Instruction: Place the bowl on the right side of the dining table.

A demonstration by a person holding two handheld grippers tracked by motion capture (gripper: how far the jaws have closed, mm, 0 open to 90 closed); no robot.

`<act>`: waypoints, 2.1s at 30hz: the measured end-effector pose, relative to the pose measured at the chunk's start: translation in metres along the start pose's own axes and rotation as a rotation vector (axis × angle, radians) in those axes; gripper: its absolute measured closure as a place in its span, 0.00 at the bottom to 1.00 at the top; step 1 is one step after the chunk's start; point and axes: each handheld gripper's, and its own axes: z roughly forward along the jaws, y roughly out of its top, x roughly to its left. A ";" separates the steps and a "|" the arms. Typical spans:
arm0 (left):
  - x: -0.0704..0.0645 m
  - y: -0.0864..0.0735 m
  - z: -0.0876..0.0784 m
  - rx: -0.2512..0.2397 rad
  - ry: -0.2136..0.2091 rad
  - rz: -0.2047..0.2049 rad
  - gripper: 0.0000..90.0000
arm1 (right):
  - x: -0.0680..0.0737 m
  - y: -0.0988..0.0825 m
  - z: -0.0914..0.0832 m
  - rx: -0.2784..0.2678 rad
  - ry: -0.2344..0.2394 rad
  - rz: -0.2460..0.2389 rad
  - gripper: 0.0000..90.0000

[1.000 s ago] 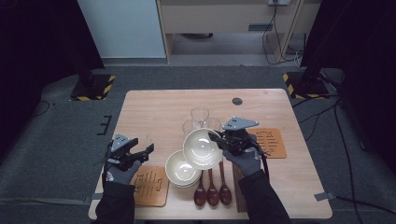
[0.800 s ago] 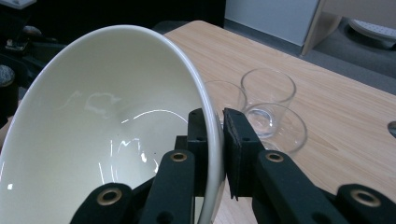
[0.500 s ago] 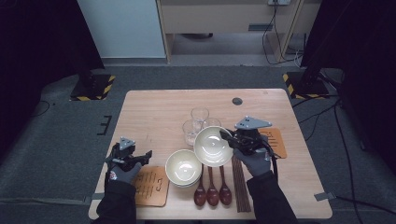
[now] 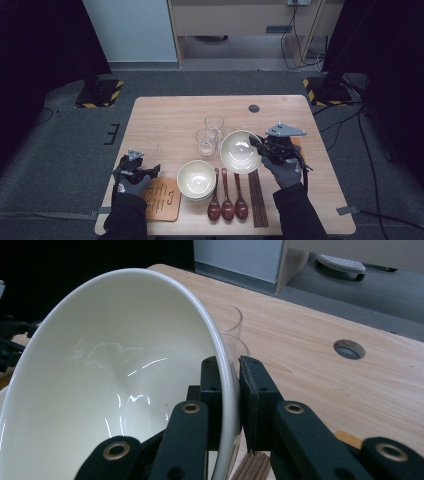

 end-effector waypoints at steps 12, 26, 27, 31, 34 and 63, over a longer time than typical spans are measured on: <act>0.004 -0.005 0.007 0.038 0.029 0.010 0.15 | -0.027 -0.015 -0.003 0.018 -0.072 0.061 0.91; 0.002 -0.009 0.012 0.006 0.041 0.031 0.05 | -0.055 -0.027 -0.007 0.031 -0.147 0.122 0.91; 0.002 -0.009 0.012 0.003 0.041 0.031 0.05 | -0.059 -0.028 -0.008 0.028 -0.156 0.130 0.91; 0.002 -0.009 0.012 0.002 0.041 0.030 0.05 | -0.064 -0.029 -0.009 0.022 -0.169 0.143 0.91; 0.002 -0.009 0.012 0.005 0.043 0.030 0.03 | -0.068 -0.031 -0.009 0.022 -0.182 0.161 0.91; 0.003 -0.009 0.013 0.011 0.048 0.025 0.00 | -0.113 -0.047 -0.005 0.047 -0.293 0.278 0.91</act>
